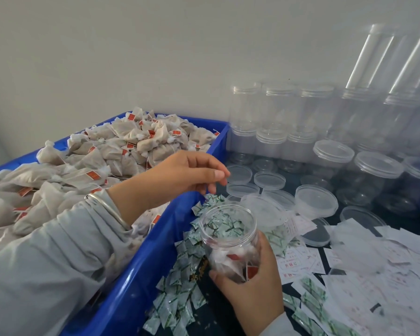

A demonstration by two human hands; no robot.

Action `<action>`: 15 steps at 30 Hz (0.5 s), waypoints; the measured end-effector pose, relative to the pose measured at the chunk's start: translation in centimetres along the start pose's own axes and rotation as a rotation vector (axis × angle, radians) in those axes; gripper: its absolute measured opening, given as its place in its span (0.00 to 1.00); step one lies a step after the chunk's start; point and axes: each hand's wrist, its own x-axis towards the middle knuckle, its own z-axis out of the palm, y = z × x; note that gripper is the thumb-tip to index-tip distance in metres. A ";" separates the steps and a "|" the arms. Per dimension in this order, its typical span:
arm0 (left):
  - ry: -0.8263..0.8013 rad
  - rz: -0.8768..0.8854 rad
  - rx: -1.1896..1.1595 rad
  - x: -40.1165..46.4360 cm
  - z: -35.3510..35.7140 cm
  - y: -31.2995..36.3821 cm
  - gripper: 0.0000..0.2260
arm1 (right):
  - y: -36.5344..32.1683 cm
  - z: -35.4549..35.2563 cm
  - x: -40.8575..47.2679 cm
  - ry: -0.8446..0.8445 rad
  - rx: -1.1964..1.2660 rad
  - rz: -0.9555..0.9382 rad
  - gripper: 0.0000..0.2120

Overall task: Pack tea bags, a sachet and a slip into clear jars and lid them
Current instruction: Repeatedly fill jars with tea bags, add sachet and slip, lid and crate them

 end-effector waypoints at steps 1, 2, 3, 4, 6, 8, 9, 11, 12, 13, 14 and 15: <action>0.071 -0.004 0.021 0.2 -0.5 -0.1 0.07 | 0.0 0.0 0.0 0.001 0.000 0.001 0.43; 0.155 -0.014 0.042 0.5 -1.2 -0.4 0.09 | -0.1 0.0 0.0 0.007 0.002 0.003 0.43; 0.249 -0.029 0.057 0.8 -2.0 -0.7 0.10 | -0.1 0.0 0.0 0.015 0.005 0.007 0.43; 0.351 -0.049 0.071 1.0 -2.9 -1.2 0.10 | -0.2 0.0 0.0 0.017 0.004 0.011 0.43; 0.542 -0.094 0.161 1.3 -5.1 -2.1 0.08 | -0.3 -0.2 -0.1 0.009 0.001 0.014 0.43; 0.702 -0.143 0.306 1.4 -7.4 -3.3 0.07 | -0.3 -0.5 -0.2 -0.018 0.010 0.021 0.46; 0.772 -0.162 0.357 1.3 -8.4 -3.9 0.06 | -0.4 -0.5 -0.4 -0.034 0.017 0.026 0.49; 0.888 -0.202 0.434 1.0 -9.8 -5.0 0.07 | -0.7 -0.5 -0.9 -0.027 0.043 -0.015 0.48; 0.921 -0.227 0.476 0.9 -10.2 -5.5 0.08 | -0.9 -0.5 -1.2 -0.003 0.053 -0.062 0.44; 0.930 -0.250 0.516 0.9 -10.5 -5.9 0.09 | -1.3 -0.5 -1.4 0.026 0.052 -0.111 0.42; 0.920 -0.265 0.547 1.1 -10.7 -6.3 0.11 | -1.6 -0.4 -1.6 0.032 0.040 -0.146 0.41; 0.896 -0.276 0.576 1.4 -10.8 -6.5 0.12 | -1.7 -0.4 -1.7 0.009 0.025 -0.155 0.42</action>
